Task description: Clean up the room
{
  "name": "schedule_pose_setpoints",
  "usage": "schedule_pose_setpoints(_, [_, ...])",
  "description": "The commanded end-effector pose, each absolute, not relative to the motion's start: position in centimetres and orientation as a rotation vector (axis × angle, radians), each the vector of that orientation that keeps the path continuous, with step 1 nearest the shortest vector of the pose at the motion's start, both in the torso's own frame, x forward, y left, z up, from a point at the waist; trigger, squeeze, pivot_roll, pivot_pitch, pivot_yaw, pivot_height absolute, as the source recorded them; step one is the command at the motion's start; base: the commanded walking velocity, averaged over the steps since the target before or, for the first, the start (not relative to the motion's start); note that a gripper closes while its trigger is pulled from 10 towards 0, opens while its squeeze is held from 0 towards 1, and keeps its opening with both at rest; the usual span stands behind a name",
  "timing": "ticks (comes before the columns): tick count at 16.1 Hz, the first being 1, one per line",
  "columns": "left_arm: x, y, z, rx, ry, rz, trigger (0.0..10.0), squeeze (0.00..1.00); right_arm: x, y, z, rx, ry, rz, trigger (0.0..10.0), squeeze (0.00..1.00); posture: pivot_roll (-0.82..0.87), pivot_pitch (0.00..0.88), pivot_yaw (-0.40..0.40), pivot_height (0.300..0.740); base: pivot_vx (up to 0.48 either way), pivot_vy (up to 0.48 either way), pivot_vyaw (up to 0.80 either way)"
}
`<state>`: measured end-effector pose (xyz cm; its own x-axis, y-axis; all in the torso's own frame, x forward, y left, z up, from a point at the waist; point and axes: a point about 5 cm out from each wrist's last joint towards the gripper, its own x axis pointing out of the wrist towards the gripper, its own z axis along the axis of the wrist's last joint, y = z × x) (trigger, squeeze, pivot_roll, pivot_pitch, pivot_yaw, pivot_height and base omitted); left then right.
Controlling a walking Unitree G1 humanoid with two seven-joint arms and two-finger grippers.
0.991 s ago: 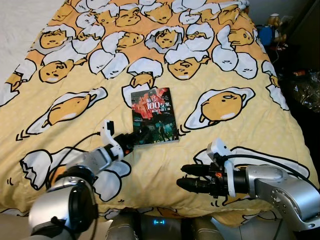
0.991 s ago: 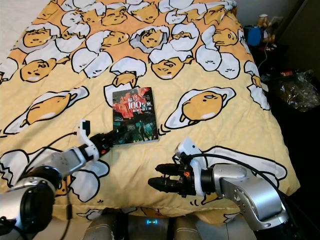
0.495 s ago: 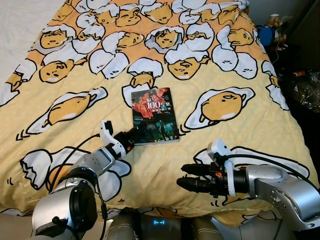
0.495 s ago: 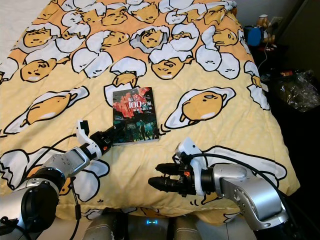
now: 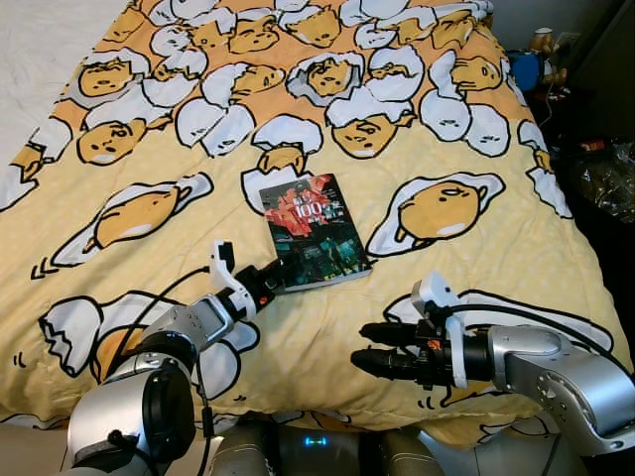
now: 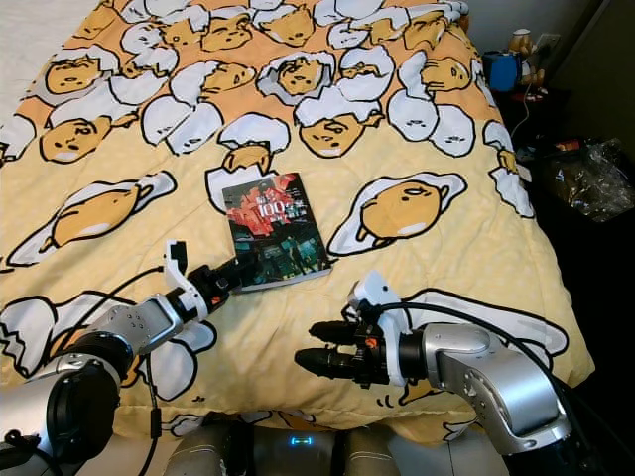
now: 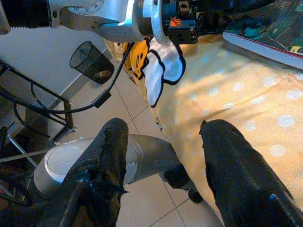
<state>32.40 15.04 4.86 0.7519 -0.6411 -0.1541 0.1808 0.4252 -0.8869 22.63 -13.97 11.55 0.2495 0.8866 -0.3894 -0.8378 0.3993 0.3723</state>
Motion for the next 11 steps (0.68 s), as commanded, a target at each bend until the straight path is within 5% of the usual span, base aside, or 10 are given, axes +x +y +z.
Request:
schedule_pose_setpoints(1, [32.04,15.02,4.36,-1.002,0.543,-0.535,0.0,0.00,22.64,-13.88,11.47,0.089,0.597,1.184,10.0,0.00,-0.26,0.206,0.042,0.740,0.000,0.000,0.00])
schedule_pose_setpoints(11, [32.62,14.89,5.27,-0.931,0.511,-0.599,0.0,0.00,23.45,-13.94,11.60,0.079,0.539,1.139,10.0,0.00,-0.24,0.130,0.071,0.740,0.000,0.000,0.00])
